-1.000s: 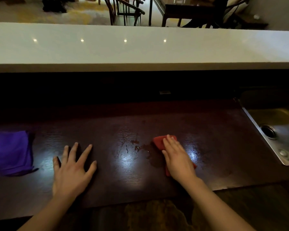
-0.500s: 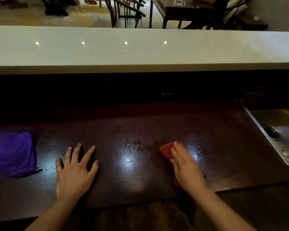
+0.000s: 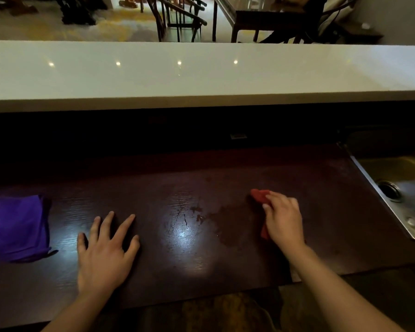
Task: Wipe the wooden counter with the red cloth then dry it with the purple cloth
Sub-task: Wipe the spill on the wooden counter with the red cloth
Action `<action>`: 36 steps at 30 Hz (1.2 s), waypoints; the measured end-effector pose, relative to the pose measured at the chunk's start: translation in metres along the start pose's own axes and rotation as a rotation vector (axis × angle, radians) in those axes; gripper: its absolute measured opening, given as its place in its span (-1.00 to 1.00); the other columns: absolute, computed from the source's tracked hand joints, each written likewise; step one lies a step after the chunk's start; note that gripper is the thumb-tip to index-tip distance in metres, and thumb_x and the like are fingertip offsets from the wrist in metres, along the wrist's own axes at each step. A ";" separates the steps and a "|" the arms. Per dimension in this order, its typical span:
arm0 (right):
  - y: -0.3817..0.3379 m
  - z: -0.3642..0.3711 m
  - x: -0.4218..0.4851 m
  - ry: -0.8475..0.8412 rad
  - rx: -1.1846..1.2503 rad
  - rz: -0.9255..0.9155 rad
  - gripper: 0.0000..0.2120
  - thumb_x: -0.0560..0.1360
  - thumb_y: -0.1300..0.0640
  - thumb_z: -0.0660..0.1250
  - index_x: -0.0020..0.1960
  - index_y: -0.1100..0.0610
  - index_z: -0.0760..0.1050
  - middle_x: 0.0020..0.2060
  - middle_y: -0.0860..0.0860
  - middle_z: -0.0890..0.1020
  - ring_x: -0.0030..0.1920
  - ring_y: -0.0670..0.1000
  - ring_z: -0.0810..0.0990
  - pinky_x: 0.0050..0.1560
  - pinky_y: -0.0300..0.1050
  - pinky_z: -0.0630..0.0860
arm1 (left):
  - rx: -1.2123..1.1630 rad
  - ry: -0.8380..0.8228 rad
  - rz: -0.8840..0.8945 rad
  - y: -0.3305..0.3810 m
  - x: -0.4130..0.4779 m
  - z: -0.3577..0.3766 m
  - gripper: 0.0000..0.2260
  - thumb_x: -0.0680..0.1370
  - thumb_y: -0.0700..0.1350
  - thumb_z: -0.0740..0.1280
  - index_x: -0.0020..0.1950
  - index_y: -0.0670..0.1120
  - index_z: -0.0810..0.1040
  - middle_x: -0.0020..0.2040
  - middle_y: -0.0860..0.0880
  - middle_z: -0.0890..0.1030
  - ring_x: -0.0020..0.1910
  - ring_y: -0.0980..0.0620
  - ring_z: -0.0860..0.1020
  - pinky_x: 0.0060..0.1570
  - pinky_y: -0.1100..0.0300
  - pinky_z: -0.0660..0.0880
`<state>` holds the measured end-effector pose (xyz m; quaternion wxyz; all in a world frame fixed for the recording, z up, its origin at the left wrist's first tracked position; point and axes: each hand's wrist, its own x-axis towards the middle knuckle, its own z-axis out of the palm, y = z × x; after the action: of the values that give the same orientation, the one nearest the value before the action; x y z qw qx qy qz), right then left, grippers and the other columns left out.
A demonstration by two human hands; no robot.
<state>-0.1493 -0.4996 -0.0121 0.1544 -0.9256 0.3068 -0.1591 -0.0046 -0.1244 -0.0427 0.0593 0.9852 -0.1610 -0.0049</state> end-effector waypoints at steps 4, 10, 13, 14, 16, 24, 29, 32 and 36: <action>-0.006 0.002 0.027 0.028 0.117 0.064 -0.78 0.56 0.16 0.26 0.16 0.17 0.56 0.14 0.12 0.59 0.10 0.20 0.48 0.16 -0.05 0.29 | 0.009 -0.010 -0.001 0.001 0.000 -0.002 -0.45 0.51 0.31 -0.05 0.50 0.28 0.23 0.54 -0.08 0.26 0.55 -0.12 0.09 0.45 -0.25 0.03; -0.062 0.047 0.068 0.020 0.222 0.076 -0.70 0.57 0.19 0.24 0.29 0.21 0.50 0.35 0.13 0.49 0.34 0.21 0.41 0.37 -0.02 0.26 | -0.012 -0.012 -0.009 0.005 -0.001 -0.005 -0.46 0.51 0.30 -0.06 0.49 0.28 0.24 0.55 -0.06 0.24 0.56 -0.10 0.06 0.46 -0.23 0.00; -0.101 0.066 0.085 -0.169 0.231 -0.113 -0.68 0.58 0.16 0.23 0.31 0.19 0.49 0.41 0.12 0.42 0.42 0.14 0.34 0.43 -0.10 0.18 | -0.008 -0.018 -0.012 0.005 -0.001 -0.008 -0.46 0.51 0.29 -0.05 0.50 0.28 0.23 0.56 -0.06 0.23 0.56 -0.09 0.06 0.47 -0.22 0.01; -0.111 0.071 0.080 -0.264 0.220 -0.255 -0.68 0.58 0.16 0.24 0.32 0.17 0.49 0.42 0.11 0.40 0.43 0.12 0.32 0.46 -0.10 0.15 | -0.009 -0.017 -0.011 0.005 -0.002 -0.009 -0.46 0.51 0.28 -0.05 0.49 0.27 0.24 0.55 -0.06 0.24 0.56 -0.10 0.06 0.47 -0.22 0.01; -0.115 0.069 0.065 -0.417 0.174 -0.538 -0.67 0.56 0.16 0.27 0.32 0.13 0.48 0.42 0.06 0.41 0.44 0.08 0.33 0.47 -0.12 0.13 | -0.010 -0.015 -0.008 0.006 -0.002 -0.011 -0.46 0.51 0.28 -0.05 0.49 0.27 0.25 0.55 -0.07 0.25 0.55 -0.10 0.07 0.47 -0.23 0.02; -0.041 0.022 0.102 -0.217 0.124 -0.134 -0.75 0.53 0.22 0.30 0.20 0.14 0.57 0.12 0.09 0.65 0.09 0.13 0.54 0.12 -0.13 0.42 | -0.029 -0.027 -0.014 0.006 -0.001 -0.010 -0.47 0.51 0.26 -0.03 0.48 0.27 0.28 0.54 -0.06 0.26 0.55 -0.10 0.07 0.46 -0.23 0.00; -0.041 -0.011 0.116 -0.272 1.121 0.377 -0.87 0.57 0.26 0.24 0.03 0.24 0.55 -0.26 0.07 0.67 -0.29 -0.03 0.62 -0.25 -0.23 0.55 | -0.033 -0.028 -0.018 0.006 -0.001 -0.010 -0.47 0.51 0.27 -0.05 0.48 0.28 0.26 0.55 -0.06 0.25 0.56 -0.09 0.06 0.48 -0.22 -0.01; -0.026 -0.027 0.114 -0.365 1.358 0.465 -0.89 0.57 0.26 0.23 0.01 0.23 0.53 -0.28 0.06 0.65 -0.29 -0.02 0.61 -0.25 -0.21 0.60 | -0.035 -0.024 -0.018 0.006 -0.001 -0.009 -0.47 0.52 0.27 -0.04 0.48 0.28 0.26 0.55 -0.06 0.25 0.56 -0.09 0.06 0.48 -0.23 0.00; -0.011 -0.018 0.106 -0.352 0.723 0.350 -0.84 0.55 0.35 0.22 0.05 0.23 0.55 -0.23 0.08 0.68 -0.14 0.05 0.63 -0.16 -0.26 0.54 | -0.025 -0.023 -0.021 0.007 -0.001 -0.010 -0.47 0.51 0.27 -0.05 0.48 0.28 0.26 0.55 -0.06 0.25 0.56 -0.09 0.06 0.47 -0.23 0.01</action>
<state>-0.0703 -0.5600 0.0298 0.5432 -0.7590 0.3525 -0.0676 -0.0078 -0.1296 -0.0323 0.0697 0.9858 -0.1514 -0.0191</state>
